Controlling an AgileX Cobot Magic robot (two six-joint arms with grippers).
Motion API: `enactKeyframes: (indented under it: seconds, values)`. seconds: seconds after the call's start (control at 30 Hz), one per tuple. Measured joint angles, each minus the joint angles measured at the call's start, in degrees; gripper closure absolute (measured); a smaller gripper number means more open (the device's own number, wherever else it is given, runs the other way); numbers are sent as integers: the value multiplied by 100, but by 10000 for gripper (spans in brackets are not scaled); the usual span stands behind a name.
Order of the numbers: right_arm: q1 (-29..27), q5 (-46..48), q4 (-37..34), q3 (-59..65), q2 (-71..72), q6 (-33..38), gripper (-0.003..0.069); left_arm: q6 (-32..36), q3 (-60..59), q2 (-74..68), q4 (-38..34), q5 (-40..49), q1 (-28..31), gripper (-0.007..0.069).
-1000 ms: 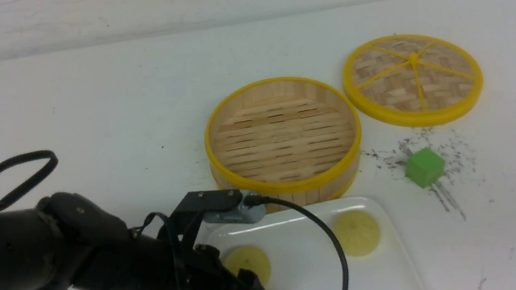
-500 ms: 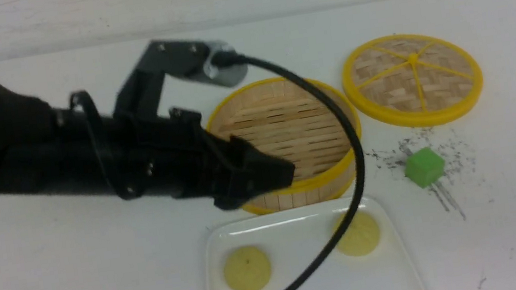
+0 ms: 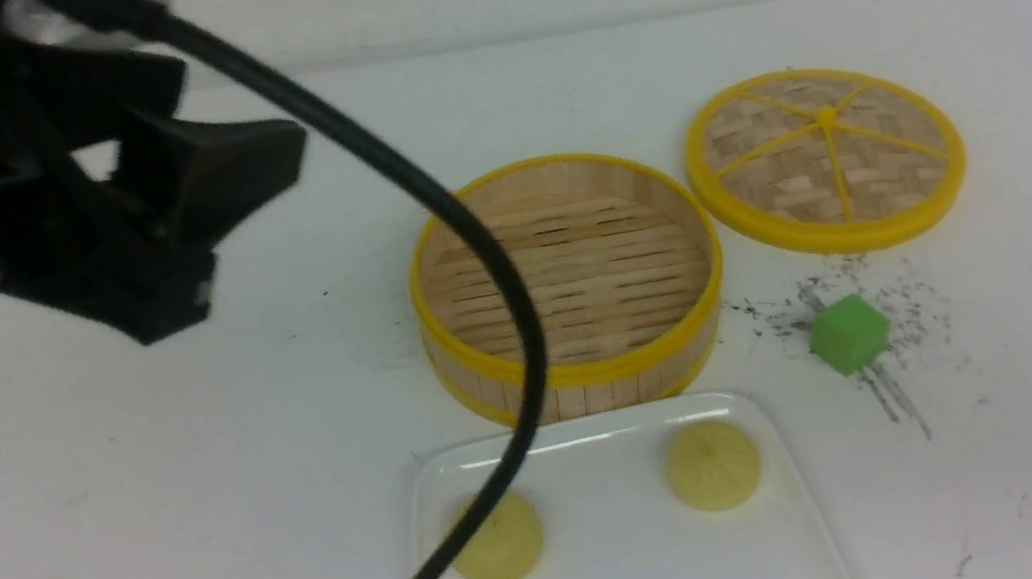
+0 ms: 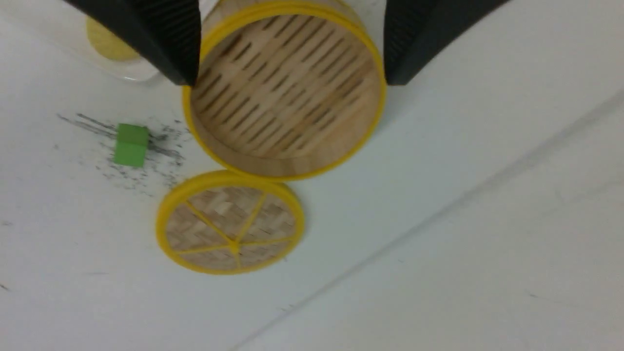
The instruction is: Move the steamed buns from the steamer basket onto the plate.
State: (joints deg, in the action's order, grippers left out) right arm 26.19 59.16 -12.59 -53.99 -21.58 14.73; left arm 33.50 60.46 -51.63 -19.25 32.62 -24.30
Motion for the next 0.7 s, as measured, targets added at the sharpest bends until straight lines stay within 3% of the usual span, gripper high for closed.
enactKeyframes:
  seconds: [0.3,0.7]
  values:
    - [0,-467,-8,0,0,85,186,-1452,5,1296,1649,339,0,121]
    - [0,-749,45,0,0,285,186,-2325,5,1683,2435,1121,0,143]
